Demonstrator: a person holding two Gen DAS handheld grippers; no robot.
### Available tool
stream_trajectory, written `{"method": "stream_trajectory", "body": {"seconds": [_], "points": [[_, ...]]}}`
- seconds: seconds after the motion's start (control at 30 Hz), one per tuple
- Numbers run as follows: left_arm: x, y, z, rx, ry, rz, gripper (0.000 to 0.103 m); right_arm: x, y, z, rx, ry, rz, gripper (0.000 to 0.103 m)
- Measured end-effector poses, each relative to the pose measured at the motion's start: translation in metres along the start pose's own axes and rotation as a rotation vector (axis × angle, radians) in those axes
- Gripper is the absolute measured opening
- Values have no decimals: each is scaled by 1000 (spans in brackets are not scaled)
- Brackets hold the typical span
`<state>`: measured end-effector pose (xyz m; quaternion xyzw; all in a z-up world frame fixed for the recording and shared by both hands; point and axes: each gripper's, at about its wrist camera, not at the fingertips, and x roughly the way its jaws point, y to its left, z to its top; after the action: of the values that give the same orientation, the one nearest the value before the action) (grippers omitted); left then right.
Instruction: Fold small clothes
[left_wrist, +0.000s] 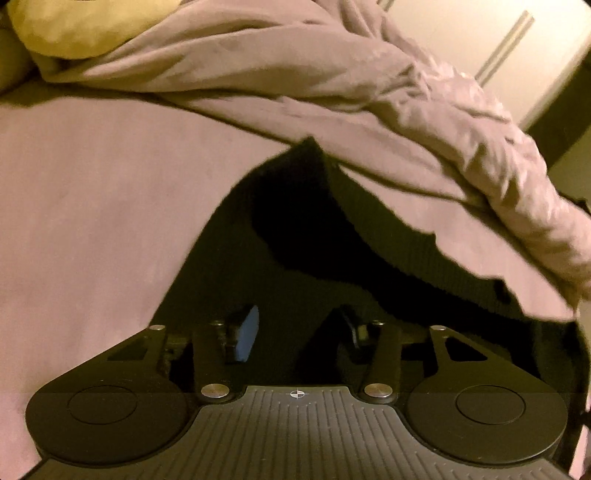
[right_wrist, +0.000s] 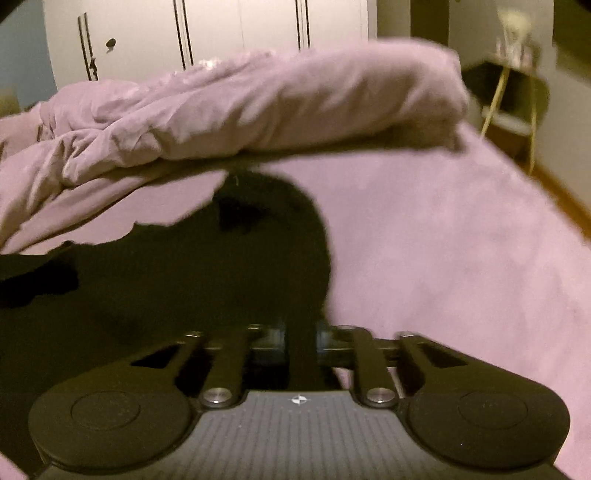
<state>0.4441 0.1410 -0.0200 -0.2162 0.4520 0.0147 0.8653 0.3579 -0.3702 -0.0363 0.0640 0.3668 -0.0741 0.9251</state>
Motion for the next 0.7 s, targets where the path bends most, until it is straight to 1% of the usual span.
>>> {"method": "stream_trajectory", "body": {"seconds": [0.07, 0.1, 0.13, 0.17, 0.2, 0.27, 0.33, 0.37, 0.47, 0.5, 0.53, 0.6, 0.67, 0.7], "points": [[-2, 5, 2, -72, 3, -26, 54, 2, 1, 5, -6, -7, -45, 14], [-3, 6, 2, -99, 6, -45, 56, 4, 3, 6, -12, -1, -82, 22], [-6, 10, 0, -129, 14, -70, 63, 4, 5, 7, -26, -1, -129, 26], [-8, 12, -2, -143, 27, -86, 67, 3, 5, 7, -37, -5, -156, 26], [-13, 15, -5, -144, 45, -105, 69, -2, 7, 7, -47, -15, -161, 26], [-22, 18, -12, -126, 57, -116, 75, -16, 12, 7, -69, -58, -130, 26], [-33, 26, -22, -131, 64, -116, 79, -30, 21, 6, -87, -90, -70, 26], [-37, 31, -27, -149, 69, -119, 79, -36, 29, 4, -96, -99, -17, 26], [-47, 46, -43, -210, 79, -125, 80, -35, 58, -4, -152, -68, 137, 26], [-50, 50, -49, -224, 78, -124, 80, -30, 71, -7, -183, -50, 176, 26], [-52, 50, -52, -224, 75, -126, 80, -24, 86, -12, -223, -28, 205, 23], [-58, 47, -53, -202, 57, -119, 80, -13, 110, -19, -294, -4, 227, 21], [-61, 44, -51, -185, 49, -123, 81, 4, 131, -26, -362, 11, 192, 21], [-61, 45, -51, -184, 49, -126, 81, 14, 135, -26, -370, 18, 170, 20]]}}
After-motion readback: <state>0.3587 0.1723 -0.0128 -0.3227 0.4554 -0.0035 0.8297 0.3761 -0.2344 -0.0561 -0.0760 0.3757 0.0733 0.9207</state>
